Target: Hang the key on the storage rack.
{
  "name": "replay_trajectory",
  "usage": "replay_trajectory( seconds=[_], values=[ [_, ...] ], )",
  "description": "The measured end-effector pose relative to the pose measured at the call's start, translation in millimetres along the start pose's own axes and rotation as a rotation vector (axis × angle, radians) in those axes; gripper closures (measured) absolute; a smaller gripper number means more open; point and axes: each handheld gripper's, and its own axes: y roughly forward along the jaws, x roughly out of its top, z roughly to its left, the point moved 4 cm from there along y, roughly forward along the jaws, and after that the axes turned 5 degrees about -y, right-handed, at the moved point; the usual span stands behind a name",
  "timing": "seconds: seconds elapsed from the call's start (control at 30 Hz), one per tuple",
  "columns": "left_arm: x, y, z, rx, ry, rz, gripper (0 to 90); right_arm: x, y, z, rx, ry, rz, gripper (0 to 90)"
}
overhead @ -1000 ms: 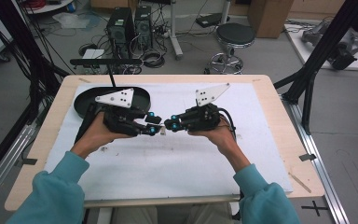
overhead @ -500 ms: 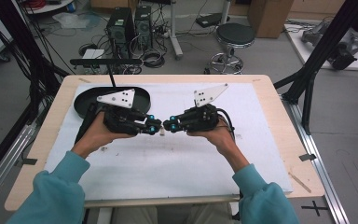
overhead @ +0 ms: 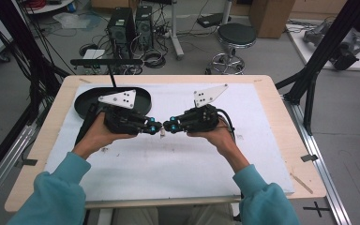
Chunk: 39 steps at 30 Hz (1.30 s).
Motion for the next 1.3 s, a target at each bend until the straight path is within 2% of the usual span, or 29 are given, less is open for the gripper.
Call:
replay_trajectory(
  seconds=[0.8,0.87,0.97,1.03,1.1,1.17,1.3],
  values=[
    [0.4,-1.5,0.3,0.011,0.003,-0.005,88.1,-1.2,0.0,-1.8,0.002,0.008,-0.012,88.5],
    [0.4,-1.4,0.1,0.023,0.004,-0.001,88.3,-1.7,0.0,-2.3,0.006,0.007,-0.014,85.7],
    [-0.6,-2.9,3.4,0.051,-0.015,-0.002,88.3,-1.3,-0.8,-4.6,-0.037,0.028,-0.045,47.0],
    [-0.5,-6.0,5.2,0.061,-0.021,-0.013,88.3,-2.6,-3.4,-4.9,-0.117,0.028,-0.018,23.4],
    [0.0,-10.6,7.4,0.077,-0.018,-0.025,88.3,-6.8,-6.5,-5.1,-0.214,0.053,0.035,0.4],
    [0.2,-15.2,10.4,0.094,-0.026,-0.037,88.3,-13.1,-14.2,-3.4,-0.270,0.067,0.065,0.4],
    [-0.2,-25.3,18.6,0.129,-0.046,-0.059,88.3,-26.0,-36.5,3.3,-0.354,0.068,0.049,0.4]
  ],
)
